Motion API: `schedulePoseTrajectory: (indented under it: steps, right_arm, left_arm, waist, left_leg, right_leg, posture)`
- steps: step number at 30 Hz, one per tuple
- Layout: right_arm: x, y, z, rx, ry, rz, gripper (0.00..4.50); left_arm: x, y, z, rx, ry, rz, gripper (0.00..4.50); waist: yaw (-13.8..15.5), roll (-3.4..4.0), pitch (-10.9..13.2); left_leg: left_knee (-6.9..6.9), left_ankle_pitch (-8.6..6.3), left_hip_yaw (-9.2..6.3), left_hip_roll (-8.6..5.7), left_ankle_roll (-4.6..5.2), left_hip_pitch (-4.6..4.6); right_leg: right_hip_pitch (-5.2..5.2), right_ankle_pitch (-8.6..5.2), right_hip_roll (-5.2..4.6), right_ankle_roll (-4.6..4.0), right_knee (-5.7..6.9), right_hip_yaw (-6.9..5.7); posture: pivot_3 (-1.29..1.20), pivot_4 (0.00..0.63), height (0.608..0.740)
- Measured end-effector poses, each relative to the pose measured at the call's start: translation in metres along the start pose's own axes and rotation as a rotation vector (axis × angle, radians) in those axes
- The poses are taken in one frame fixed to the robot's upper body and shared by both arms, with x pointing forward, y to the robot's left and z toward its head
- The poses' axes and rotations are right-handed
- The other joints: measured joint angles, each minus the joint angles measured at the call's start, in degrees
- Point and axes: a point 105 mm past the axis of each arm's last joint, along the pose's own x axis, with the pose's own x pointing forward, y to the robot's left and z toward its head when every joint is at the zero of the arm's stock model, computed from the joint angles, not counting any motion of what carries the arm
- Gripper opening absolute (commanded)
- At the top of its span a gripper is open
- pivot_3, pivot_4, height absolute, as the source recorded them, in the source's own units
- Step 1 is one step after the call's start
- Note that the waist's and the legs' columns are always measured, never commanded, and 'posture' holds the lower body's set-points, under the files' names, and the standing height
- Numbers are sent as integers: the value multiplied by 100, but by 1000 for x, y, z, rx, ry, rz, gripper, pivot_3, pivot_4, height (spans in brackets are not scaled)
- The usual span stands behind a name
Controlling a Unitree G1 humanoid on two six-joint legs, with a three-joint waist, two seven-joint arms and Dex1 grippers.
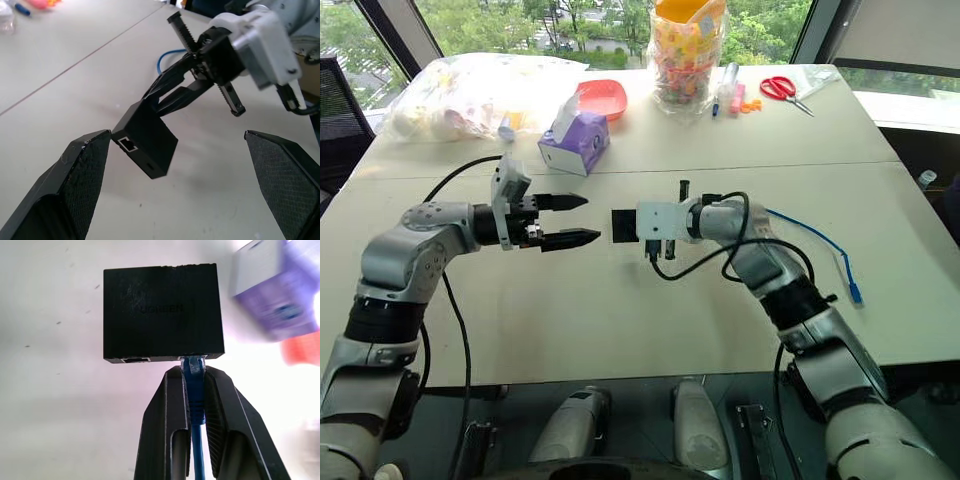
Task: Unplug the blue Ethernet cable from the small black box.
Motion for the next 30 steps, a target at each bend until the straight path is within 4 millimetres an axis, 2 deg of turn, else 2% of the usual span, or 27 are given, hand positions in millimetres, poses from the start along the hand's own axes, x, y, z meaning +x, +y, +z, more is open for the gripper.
schedulePoseTrajectory:
  steps: [2, 4, 11, 17, 20, 27, 30]
  right_arm:
    - [-19, -9, 7, -95, -16, -92, 33]
    - [-29, -13, 14, -144, -33, -136, 33]
    - [-33, -16, 30, -195, -79, -184, 33]
    - [-33, -16, 33, -208, -87, -188, 33]
    - [-33, -16, 35, -216, -95, -192, 0]
    - [-35, -17, 40, -229, -106, -188, 0]
    - [-35, -16, 39, -222, -96, -178, 0]
  left_arm:
    - [4, 0, 2, -18, 0, -21, 4500]
    - [4, 2, 2, -43, 2, -27, 4500]
    - [13, -6, 16, -91, -22, -122, 4500]
    - [19, -10, 18, -148, -38, -161, 4500]
    - [19, -10, 20, -138, -43, -161, 3654]
    - [21, -4, 17, -129, -49, -140, 504]
    - [23, -3, 15, -128, -53, -141, 468]
  waist:
    - [46, 0, 0]
    - [52, -3, 0]
    - [45, -3, 1]
    - [54, -4, 1]
    - [54, -4, 1]
    - [55, -4, 1]
    - [56, -5, 2]
  left_leg:
    - [1, 0, -3, 0, 0, 2]
    - [5, 0, -2, -1, 0, 2]
    - [5, 0, -2, 0, 1, 3]
    - [6, 0, -2, -1, 1, 2]
    - [5, 0, -2, -1, 1, 2]
    - [5, 0, -2, -1, 1, 3]
    - [6, 0, -2, -1, 1, 3]
  right_leg:
    - [8, -1, 1, 0, -1, -2]
    - [14, -1, 1, 0, -4, -1]
    - [15, -1, 0, 0, -5, -1]
    - [15, -1, 0, 0, -5, -1]
    - [15, -1, 0, -1, -5, -1]
    - [15, -1, 0, -1, -5, -1]
    - [16, -1, 0, -1, -5, -1]
  posture:
    - [0, 150, 740]
    - [0, 150, 740]
    - [0, 150, 740]
    - [0, 150, 740]
    - [0, 150, 740]
    - [0, 150, 740]
    - [0, 150, 740]
